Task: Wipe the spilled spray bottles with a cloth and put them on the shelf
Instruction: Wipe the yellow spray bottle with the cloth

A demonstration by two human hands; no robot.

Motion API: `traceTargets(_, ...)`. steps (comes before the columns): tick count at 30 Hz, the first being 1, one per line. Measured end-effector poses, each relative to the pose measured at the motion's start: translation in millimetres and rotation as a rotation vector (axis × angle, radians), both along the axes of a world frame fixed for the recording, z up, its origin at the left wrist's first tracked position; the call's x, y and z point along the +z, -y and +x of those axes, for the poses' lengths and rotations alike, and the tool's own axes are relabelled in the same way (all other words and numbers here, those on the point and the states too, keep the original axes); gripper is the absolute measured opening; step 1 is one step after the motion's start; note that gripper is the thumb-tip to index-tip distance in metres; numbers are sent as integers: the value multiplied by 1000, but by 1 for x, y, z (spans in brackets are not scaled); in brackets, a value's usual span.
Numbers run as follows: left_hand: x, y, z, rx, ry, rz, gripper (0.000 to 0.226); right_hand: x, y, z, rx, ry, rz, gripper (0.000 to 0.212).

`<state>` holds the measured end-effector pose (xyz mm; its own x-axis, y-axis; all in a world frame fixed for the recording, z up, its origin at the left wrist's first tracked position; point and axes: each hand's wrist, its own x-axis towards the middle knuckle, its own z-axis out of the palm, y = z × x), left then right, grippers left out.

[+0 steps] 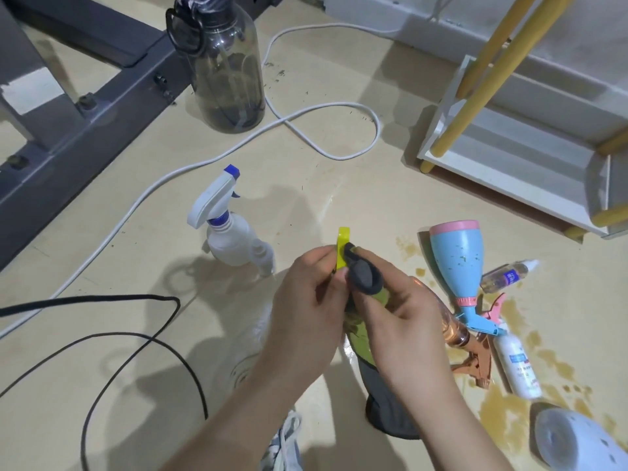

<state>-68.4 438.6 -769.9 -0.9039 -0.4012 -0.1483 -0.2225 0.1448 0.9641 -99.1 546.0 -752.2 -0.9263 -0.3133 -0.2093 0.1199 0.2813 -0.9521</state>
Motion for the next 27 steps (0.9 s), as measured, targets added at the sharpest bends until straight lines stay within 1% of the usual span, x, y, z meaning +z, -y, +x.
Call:
traceTargets(2, 5, -2, 1, -33, -16, 17, 15, 5, -4, -2, -57, -26, 20, 36)
traceTargets(5, 5, 1, 0, -81, -23, 2, 14, 8, 5, -15, -94, -8, 11, 40)
traceTargets(7, 4, 3, 0, -67, -18, 29, 12, 10, 13, -21, -24, 23, 18, 42)
traceTargets(9, 3, 2, 1, -27, -10, 61, 11, 12, 11, -19, 56, -5, 104, 44)
traceTargets(11, 2, 0, 3, 0, -12, 95, 13, 15, 3, -14, 56, -66, 166, 42)
traceTargets(12, 2, -1, 2, -4, -12, 102, 14, 16, -1, -13, 38, -75, 152, 39)
traceTargets(13, 1, -2, 2, -3, -10, 113, 16, 18, -3, -12, 24, -63, 129, 37)
traceTargets(15, -1, -2, 1, 35, 20, 201, 31, 19, 0, -13, 39, -52, 130, 36)
traceTargets(17, -1, -4, 2, 59, 51, 313, 47, 18, 6, -18, 127, -12, 172, 42)
traceTargets(18, -2, -5, 2, 55, 57, 311, 55, 17, 9, -22, 174, 22, 168, 42)
traceTargets(20, -3, 1, 3, 29, 100, 261, 72, 18, 11, -31, 233, 99, 170, 36)
traceTargets(22, -2, 12, 4, -81, 159, 231, 83, 20, 5, -41, 289, 106, 248, 39)
traceTargets(24, 6, 27, 3, -256, 252, 207, 80, 24, -1, -51, 380, 129, 289, 43)
traceTargets(25, 7, 32, 1, -308, 287, 147, 74, 27, -3, -55, 426, 139, 303, 44)
traceTargets(26, 8, 36, -2, -321, 290, 30, 66, 28, -3, -58, 458, 123, 324, 44)
traceTargets(27, 8, 39, -5, -313, 282, -132, 56, 28, -3, -62, 464, 85, 352, 43)
